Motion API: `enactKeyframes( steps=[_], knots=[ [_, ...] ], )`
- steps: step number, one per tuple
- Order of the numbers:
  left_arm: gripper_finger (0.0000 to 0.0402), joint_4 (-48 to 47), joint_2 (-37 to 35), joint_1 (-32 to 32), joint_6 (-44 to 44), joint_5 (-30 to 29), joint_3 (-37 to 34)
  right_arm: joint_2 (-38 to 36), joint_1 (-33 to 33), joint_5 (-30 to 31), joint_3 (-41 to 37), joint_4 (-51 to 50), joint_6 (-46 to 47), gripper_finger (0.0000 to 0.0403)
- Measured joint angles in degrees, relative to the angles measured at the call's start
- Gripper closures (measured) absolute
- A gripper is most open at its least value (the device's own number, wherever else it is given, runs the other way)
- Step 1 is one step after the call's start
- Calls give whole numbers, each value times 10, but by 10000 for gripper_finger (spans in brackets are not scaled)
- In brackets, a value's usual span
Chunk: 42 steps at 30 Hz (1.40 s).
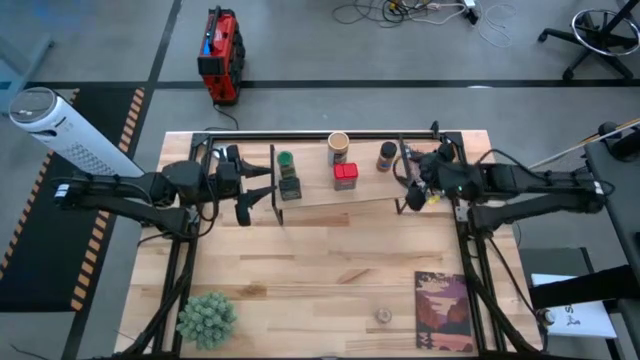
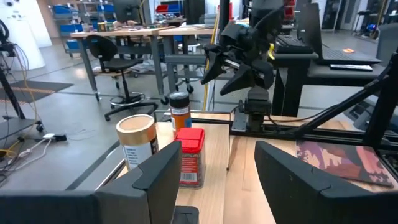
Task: Shelf spices
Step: Remove the orange seasoning bottle from the shelf
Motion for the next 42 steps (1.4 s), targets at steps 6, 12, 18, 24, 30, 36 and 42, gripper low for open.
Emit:
enactKeyframes(
  steps=[6,12,18,24,30,36,42],
  knots=[
    [209,4,0,0,0,0,0,15,-96,-68,8,34,-63,112],
    [209,4,0,0,-4,0,0,40,-155,-132,8,63,-118,112],
    [209,2,0,0,-4,0,-1,64,-198,-183,7,87,-142,116],
    [209,-6,0,1,-4,0,-1,90,-242,-227,7,107,-156,109],
    [209,-7,0,1,-5,0,-1,124,-272,-284,7,144,-165,112],
    [209,-22,0,1,-11,0,-1,155,-280,-297,7,156,-175,120],
    [209,-51,0,1,-25,0,-1,159,-281,-302,7,163,-184,132]
  ],
)
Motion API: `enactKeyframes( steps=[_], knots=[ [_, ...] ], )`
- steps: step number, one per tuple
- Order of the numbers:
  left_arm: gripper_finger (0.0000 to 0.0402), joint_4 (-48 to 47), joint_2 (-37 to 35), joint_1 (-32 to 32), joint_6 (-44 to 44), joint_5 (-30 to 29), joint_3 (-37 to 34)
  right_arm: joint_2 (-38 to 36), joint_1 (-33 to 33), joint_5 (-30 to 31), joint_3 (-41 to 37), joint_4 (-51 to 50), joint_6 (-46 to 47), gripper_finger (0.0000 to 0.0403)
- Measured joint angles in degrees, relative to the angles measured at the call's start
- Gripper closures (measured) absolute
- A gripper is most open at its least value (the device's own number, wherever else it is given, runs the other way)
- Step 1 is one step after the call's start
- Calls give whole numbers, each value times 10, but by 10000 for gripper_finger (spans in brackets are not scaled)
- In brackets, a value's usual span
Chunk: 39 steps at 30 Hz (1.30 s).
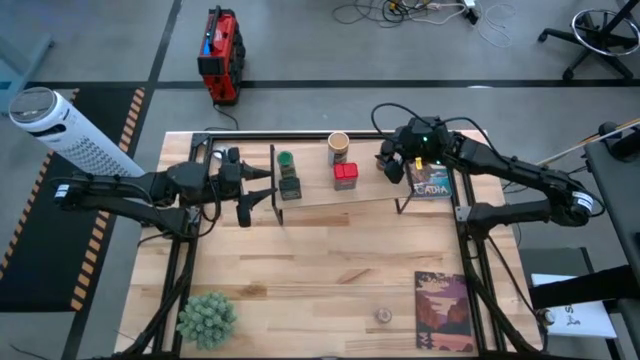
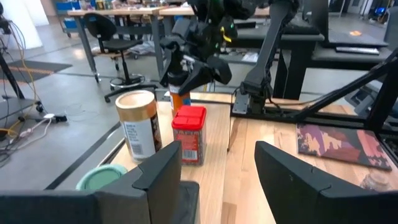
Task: Shelf spices
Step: Remove the orange seasoning bottle from the shelf
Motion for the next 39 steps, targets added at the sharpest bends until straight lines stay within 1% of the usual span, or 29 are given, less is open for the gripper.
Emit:
enactKeyframes(
  steps=[4,10,12,16,21,26,30,37,39],
  knots=[
    [209,-6,0,0,-6,0,0,-6,0,-1,0,0,-3,154],
    [209,-11,0,0,-11,1,0,-4,-1,-3,0,3,-7,209],
    [209,-10,0,0,-12,1,0,-3,-1,-5,0,4,-6,218],
    [209,-10,0,0,-13,1,0,-3,-1,-5,0,3,1,217],
    [209,-10,0,0,-12,2,0,-4,-1,-4,0,0,3,201],
    [209,-15,0,0,-12,2,0,-7,-1,-8,0,-1,3,217],
    [209,-22,0,0,-12,2,0,-10,-1,-21,0,-9,5,218],
    [209,-22,0,0,-12,2,0,-12,7,-27,38,-95,14,212],
    [209,-22,0,0,-12,2,0,-12,11,-42,56,-117,15,214]
  ],
)
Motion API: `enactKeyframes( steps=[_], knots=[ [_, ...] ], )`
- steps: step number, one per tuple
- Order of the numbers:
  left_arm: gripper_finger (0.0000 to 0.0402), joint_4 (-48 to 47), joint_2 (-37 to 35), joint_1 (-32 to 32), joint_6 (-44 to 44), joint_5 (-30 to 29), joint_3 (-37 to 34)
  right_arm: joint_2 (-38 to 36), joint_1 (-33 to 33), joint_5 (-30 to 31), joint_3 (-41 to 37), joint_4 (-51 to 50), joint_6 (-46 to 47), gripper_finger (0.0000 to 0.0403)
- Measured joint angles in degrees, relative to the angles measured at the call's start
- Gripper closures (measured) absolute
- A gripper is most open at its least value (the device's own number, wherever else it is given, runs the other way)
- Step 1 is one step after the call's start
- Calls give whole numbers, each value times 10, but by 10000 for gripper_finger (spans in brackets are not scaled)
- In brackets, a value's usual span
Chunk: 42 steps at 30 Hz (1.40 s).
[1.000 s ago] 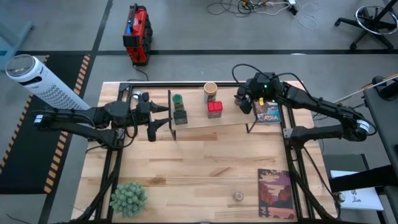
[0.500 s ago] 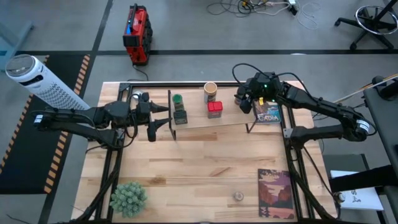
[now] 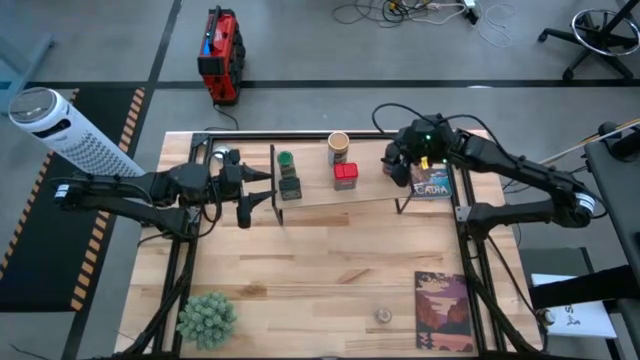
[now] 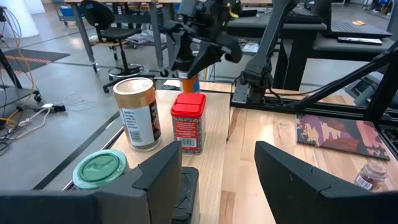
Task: Shelf spices
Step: Remove the orange seasoning bottle from the shelf
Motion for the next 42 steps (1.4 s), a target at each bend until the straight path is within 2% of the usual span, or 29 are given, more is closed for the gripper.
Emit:
enactKeyframes(
  steps=[4,15,21,28,34,42],
  knots=[
    [209,0,0,0,0,0,0,-3,10,-26,41,-34,9,218],
    [209,0,0,0,-3,6,0,-2,81,-29,114,-125,40,217],
    [209,0,0,0,-3,10,0,-2,147,-44,116,-143,73,217],
    [209,0,0,0,-8,17,0,-2,262,-39,98,-126,115,217],
    [209,0,0,0,-8,17,0,-2,365,29,70,-104,174,217],
    [209,-1,0,0,-12,17,0,-2,475,115,3,-21,250,217]
  ],
)
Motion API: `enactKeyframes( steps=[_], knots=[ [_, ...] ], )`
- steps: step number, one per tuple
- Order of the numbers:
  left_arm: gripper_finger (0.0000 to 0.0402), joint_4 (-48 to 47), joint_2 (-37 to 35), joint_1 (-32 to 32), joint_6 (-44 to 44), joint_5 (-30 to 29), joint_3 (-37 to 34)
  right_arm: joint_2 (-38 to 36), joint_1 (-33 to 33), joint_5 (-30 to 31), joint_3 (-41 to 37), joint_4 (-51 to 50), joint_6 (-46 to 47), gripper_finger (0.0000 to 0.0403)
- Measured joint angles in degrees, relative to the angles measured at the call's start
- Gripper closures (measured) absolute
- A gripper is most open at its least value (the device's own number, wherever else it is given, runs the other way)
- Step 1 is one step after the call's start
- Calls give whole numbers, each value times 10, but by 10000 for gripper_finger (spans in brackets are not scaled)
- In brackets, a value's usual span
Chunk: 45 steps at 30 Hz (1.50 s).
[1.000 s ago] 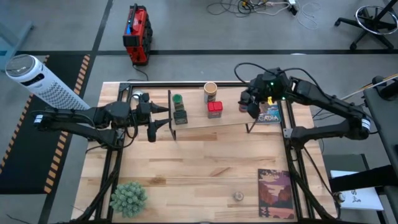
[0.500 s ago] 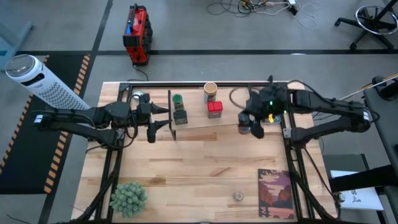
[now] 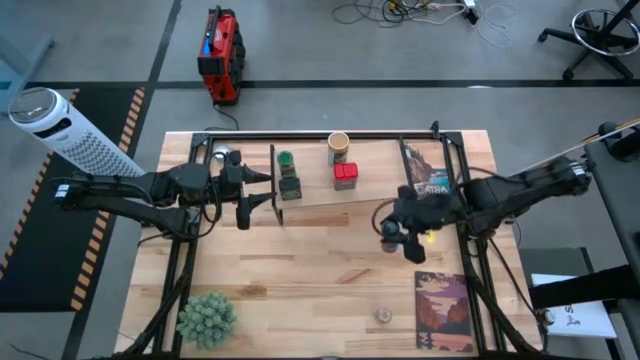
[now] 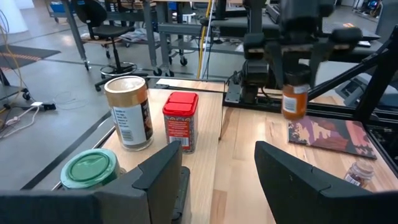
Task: Shelf spices
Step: Remove the orange seasoning bottle from the shelf
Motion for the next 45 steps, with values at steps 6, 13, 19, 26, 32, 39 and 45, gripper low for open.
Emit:
enactKeyframes(
  steps=[6,13,19,26,32,39,45],
  knots=[
    [209,0,0,0,-3,0,0,0,67,61,-58,72,54,217],
    [209,0,0,0,-2,2,0,0,134,130,-116,144,88,217],
    [209,1,0,0,-2,3,0,15,184,178,-133,173,99,217],
    [209,0,0,0,-2,3,0,78,230,225,-134,175,157,217],
    [209,0,0,0,-2,3,0,143,258,250,-134,194,206,217],
    [209,0,0,0,-3,3,0,194,274,282,-134,220,242,217],
    [209,0,0,0,-2,3,0,225,278,313,-134,219,260,217]
  ],
)
